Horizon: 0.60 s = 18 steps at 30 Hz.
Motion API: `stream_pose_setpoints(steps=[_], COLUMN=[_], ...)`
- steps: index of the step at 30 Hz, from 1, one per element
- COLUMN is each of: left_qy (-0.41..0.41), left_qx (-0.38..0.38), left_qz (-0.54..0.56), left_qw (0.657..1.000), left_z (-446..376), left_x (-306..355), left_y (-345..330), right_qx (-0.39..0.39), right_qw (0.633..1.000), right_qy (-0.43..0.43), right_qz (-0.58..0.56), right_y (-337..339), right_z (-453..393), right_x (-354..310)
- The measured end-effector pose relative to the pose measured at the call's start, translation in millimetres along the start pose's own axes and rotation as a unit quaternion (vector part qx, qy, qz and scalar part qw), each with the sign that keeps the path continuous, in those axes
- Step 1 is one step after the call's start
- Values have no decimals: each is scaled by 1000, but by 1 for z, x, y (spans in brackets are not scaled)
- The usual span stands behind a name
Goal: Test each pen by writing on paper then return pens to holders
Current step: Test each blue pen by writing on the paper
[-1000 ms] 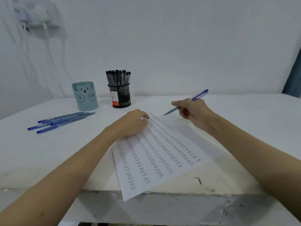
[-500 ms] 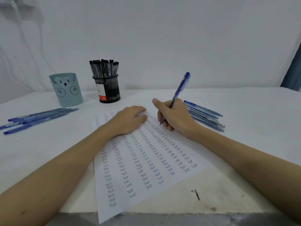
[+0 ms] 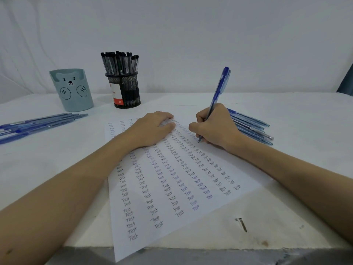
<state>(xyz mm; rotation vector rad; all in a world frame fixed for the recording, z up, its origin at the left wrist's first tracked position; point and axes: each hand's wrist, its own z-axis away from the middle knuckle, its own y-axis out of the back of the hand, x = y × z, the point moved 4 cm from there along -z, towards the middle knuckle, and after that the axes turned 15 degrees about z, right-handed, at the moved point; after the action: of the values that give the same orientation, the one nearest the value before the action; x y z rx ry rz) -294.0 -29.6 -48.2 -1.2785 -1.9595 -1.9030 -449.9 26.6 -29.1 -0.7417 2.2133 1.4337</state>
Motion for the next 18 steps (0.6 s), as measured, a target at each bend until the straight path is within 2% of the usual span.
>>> stream_pose_setpoints(steps=[12, 18], left_qy=[7, 10], left_qx=[0, -2], left_qz=[-5, -2], left_qw=[1000, 1000], left_z=[-2, -2], left_x=[-2, -3], left_y=[-1, -1], right_qx=[-2, 6], right_qw=[1000, 1000], right_qy=[12, -12], right_qz=[6, -15], right_y=[-3, 0], right_z=[0, 0], right_x=[-3, 1])
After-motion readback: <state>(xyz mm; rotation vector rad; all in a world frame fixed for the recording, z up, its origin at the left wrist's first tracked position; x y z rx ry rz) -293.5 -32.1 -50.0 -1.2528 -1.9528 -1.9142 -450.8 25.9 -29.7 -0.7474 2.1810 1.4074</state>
